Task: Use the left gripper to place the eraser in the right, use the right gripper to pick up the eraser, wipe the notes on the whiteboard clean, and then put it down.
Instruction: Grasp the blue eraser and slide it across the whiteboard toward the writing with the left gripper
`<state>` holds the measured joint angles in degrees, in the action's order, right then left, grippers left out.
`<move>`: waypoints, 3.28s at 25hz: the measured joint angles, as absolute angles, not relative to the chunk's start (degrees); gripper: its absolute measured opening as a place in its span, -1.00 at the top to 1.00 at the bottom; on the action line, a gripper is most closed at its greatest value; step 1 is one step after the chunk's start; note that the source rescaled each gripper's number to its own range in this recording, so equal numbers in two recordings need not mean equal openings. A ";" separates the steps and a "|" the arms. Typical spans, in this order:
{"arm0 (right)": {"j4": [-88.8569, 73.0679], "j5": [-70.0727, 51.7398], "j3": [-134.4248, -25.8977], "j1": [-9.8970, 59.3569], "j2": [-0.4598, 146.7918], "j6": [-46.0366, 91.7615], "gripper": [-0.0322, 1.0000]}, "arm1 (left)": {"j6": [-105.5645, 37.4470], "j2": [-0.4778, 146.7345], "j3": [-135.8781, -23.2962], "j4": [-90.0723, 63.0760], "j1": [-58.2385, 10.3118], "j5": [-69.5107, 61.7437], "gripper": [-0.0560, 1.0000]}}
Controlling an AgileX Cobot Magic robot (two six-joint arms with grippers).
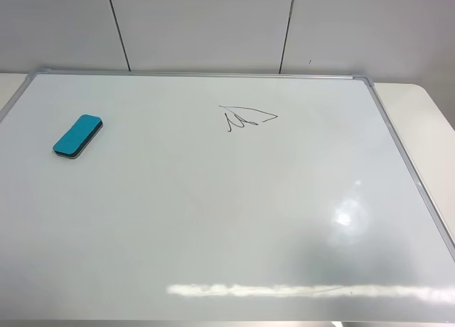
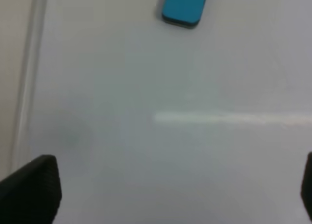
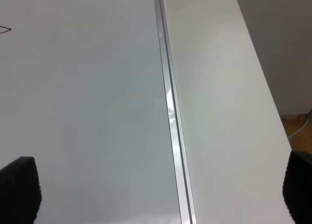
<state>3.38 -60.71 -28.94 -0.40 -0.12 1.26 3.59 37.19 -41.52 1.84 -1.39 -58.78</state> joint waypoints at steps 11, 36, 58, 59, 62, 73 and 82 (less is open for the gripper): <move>3.38 -60.71 -28.94 -0.40 -0.12 1.26 -1.00 | 0.00 79.04 -58.65 -2.15 -3.09 -48.85 -1.00; 3.38 -60.71 -28.94 -0.40 -0.12 1.26 -1.00 | -1.57 110.22 -71.42 4.71 -4.01 -38.29 0.89; 3.38 -60.71 -28.94 -0.40 -0.12 1.26 -1.00 | -6.23 116.23 -72.09 7.54 -2.07 -35.89 0.89; 3.38 -60.71 -28.94 -0.40 -0.12 1.26 -1.00 | -6.29 116.39 -72.09 6.87 -2.12 -35.89 0.89; 3.38 -60.71 -28.94 -0.40 -0.12 1.26 -1.00 | -6.77 116.50 -72.09 5.80 -2.61 -35.83 0.89; 3.38 -60.71 -28.94 -0.40 -0.12 1.26 -1.00 | 4.63 116.72 -72.09 4.26 -13.13 -35.62 0.89; 3.38 -60.71 -28.94 -0.40 -0.12 1.26 -1.00 | 22.24 116.79 -72.09 4.13 -26.42 -38.00 0.89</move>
<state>3.38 -60.71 -28.94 -0.40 -0.12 1.26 22.24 116.79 -72.09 4.13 -26.42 -38.00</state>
